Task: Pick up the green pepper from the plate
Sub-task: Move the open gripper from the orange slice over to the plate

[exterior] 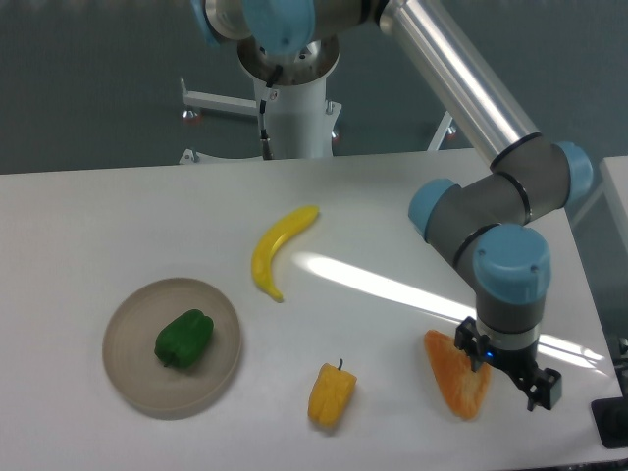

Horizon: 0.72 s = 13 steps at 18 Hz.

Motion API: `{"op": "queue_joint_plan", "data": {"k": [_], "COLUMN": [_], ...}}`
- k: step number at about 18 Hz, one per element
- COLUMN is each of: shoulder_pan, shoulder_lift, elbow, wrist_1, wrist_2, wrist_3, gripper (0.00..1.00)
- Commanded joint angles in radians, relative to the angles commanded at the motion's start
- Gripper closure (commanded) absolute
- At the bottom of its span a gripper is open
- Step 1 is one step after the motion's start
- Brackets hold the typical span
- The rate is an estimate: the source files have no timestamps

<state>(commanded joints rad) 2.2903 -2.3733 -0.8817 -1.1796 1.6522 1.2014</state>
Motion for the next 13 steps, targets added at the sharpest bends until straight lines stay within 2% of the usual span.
{"op": "queue_joint_plan", "data": {"k": [5,8,13], "shoulder_pan": [-0.081,-0.132,-0.219], "shoulder_lift": [0.13,0.192,0.264], "elbow": [-0.167,-0.245,-0.37], "wrist_1": [-0.014,-0.017,-0.011], "wrist_2": [-0.1,-0.158,-0.233], "wrist_3": [-0.207,-0.331,-0.506], "gripper": [0.0,0.0,0.0]}}
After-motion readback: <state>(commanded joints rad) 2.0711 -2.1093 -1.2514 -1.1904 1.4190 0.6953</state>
